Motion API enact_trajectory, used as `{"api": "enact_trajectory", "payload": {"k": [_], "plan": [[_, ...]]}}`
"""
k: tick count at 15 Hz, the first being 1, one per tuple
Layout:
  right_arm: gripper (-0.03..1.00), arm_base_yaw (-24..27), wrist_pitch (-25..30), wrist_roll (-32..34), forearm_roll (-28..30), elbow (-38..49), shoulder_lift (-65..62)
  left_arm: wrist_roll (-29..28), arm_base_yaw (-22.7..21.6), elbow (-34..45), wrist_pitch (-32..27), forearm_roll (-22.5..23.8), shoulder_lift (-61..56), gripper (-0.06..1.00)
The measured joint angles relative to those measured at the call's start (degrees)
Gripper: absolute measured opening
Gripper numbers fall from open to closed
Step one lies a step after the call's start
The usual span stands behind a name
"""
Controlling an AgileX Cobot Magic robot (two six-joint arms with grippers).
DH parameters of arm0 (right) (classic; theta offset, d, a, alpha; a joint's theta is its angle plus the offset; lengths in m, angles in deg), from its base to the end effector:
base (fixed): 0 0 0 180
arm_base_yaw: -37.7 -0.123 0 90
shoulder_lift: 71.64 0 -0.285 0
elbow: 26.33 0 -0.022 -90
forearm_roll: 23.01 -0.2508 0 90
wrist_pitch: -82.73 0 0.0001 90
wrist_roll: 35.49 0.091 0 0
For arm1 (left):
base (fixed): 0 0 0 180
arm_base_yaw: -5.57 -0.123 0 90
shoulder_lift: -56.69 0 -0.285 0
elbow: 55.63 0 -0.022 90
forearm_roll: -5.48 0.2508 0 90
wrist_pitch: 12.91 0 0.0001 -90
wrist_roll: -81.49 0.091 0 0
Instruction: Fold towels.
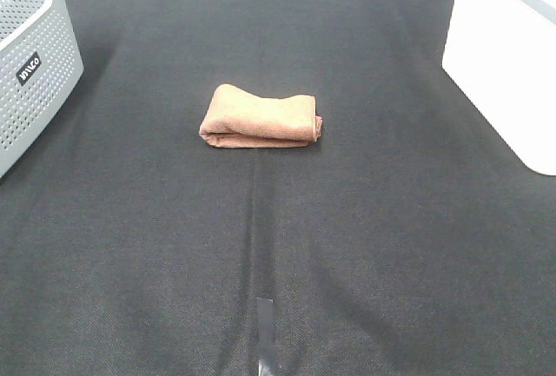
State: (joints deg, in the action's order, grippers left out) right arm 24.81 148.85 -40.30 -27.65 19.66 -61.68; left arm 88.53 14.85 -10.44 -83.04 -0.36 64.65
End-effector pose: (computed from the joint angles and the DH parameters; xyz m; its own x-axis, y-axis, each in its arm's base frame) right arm -0.0096 0.0047 0.2828 -0.5014 -0.1670 -0.8489 -0.3096 0.9508 -0.0042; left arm -0.0202 -0.0055 0.2808 -0.5170 0.1732 -0.8383 0.2862 0.9579 0.0215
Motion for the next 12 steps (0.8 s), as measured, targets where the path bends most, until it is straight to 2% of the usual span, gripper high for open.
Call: {"api": "enact_trajectory", "payload": {"k": [2, 3, 6, 12], "plan": [[0.76, 0.0, -2.3, -0.3, 0.1, 0.9, -2.5, 4.4, 0.0, 0.9, 2.1, -2.5, 0.7, 0.78], [0.76, 0.0, -4.2, -0.3, 0.6, 2.1, -2.5, 6.6, 0.0, 1.5, 5.0, -3.6, 0.7, 0.78], [0.76, 0.0, -4.7, -0.4, 0.6, 2.1, -2.5, 7.1, 0.0, 3.2, 8.9, -3.9, 0.8, 0.78], [0.76, 0.0, -4.7, -0.4, 0.6, 2.1, -2.5, 7.3, 0.0, 3.3, 9.3, -4.0, 0.8, 0.78]]}}
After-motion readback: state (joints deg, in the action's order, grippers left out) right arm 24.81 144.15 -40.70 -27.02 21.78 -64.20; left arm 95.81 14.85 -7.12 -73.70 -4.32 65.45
